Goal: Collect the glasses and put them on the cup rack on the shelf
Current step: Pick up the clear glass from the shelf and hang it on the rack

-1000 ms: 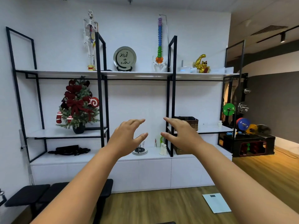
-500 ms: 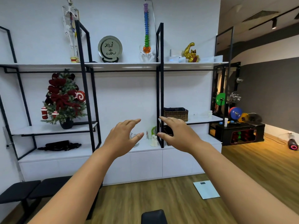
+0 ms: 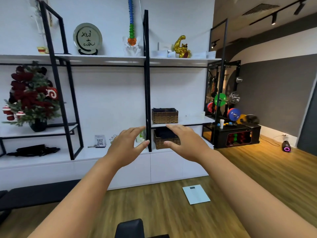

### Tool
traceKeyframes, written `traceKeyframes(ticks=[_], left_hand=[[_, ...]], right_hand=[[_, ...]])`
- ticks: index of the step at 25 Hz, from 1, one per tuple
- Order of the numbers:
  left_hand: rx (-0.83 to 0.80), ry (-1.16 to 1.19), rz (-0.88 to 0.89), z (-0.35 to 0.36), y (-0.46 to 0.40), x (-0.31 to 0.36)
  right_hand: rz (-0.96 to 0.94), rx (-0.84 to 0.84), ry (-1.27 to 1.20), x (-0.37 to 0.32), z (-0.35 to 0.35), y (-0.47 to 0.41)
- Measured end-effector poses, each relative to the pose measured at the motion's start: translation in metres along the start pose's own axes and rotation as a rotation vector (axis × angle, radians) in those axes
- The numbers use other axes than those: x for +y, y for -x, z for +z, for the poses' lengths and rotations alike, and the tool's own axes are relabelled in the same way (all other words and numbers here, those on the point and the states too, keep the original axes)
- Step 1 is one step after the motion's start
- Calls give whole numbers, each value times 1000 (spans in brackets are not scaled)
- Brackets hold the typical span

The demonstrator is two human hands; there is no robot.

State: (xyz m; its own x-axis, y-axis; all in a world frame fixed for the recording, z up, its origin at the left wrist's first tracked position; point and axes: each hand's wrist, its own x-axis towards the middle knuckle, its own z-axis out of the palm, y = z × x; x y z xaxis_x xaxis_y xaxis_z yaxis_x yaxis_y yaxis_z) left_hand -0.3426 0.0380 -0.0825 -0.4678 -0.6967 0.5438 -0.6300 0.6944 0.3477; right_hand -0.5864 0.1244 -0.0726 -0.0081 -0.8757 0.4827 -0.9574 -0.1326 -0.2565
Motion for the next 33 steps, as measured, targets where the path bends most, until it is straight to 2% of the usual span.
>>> traceKeyframes(ticks=[8,14,20,27,33], left_hand=[[-44,37,52,81,-74,55],[-100,120,45,169,-136,36],[-133,222,52,266,-242,21],[-151,238,126,336,-355,28],[-122,203,114,384,-424,43]], right_hand=[[78,-11,4,110,-9,-12],[144,-30,-11,183,22,-47],[227,-28,12,284,39,-116],[289,28,-22,392,45,-185],[244,37,-83,472,50,-235]])
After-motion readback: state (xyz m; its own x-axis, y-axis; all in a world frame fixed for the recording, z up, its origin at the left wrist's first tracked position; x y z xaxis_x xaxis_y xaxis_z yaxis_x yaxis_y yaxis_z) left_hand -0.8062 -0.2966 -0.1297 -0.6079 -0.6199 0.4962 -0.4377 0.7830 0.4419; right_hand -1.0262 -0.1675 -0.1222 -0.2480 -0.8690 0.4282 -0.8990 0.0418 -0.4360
